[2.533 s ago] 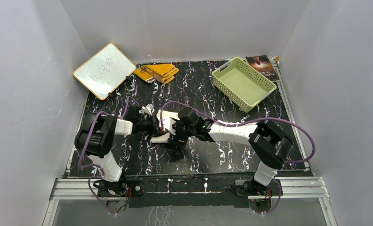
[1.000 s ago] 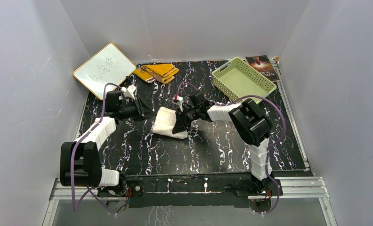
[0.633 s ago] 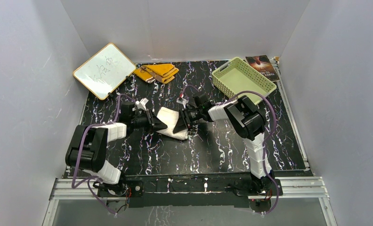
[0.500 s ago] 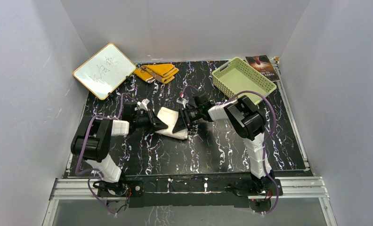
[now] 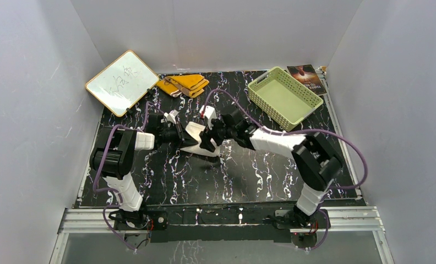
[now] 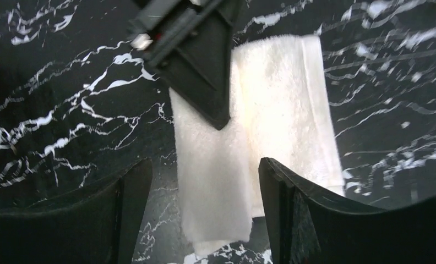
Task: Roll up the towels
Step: Roll the towel at the center of the board.
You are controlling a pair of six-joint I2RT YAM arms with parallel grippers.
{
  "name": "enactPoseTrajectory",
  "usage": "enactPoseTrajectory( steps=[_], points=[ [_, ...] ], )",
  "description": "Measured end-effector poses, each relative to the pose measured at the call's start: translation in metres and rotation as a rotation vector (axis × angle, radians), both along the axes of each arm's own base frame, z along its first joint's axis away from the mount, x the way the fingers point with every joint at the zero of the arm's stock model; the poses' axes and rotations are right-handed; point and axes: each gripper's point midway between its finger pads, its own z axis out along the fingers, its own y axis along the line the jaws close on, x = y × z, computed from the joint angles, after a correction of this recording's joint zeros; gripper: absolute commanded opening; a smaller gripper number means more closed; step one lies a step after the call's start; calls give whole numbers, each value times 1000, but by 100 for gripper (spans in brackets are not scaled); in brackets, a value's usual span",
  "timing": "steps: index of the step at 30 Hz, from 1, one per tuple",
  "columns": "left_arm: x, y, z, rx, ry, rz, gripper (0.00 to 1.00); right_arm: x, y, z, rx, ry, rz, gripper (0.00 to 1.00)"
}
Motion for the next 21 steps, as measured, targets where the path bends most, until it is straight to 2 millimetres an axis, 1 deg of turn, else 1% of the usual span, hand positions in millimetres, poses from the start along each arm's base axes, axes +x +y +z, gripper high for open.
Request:
enactPoseTrajectory(
  steps=[3, 6, 10, 14, 16, 19, 21],
  points=[
    [0, -1, 0, 11, -4, -12, 10, -11, -2, 16, -12, -182, 59, 68],
    [0, -2, 0, 18, -6, -21, 10, -22, 4, 15, -47, -288, 143, 67],
    [0, -2, 0, 25, -5, -27, 10, -33, 12, 2, -110, -364, 228, 66],
    [0, -1, 0, 32, -3, -31, 10, -39, 14, -15, -174, -401, 272, 64],
    [0, -1, 0, 35, -1, -33, 10, -39, 15, -26, -205, -411, 289, 63],
    [1, -1, 0, 44, 3, -37, 11, -37, 10, -48, -267, -410, 300, 61],
    [1, 0, 0, 50, 6, -40, 11, -34, 8, -57, -293, -413, 298, 56]
  ],
)
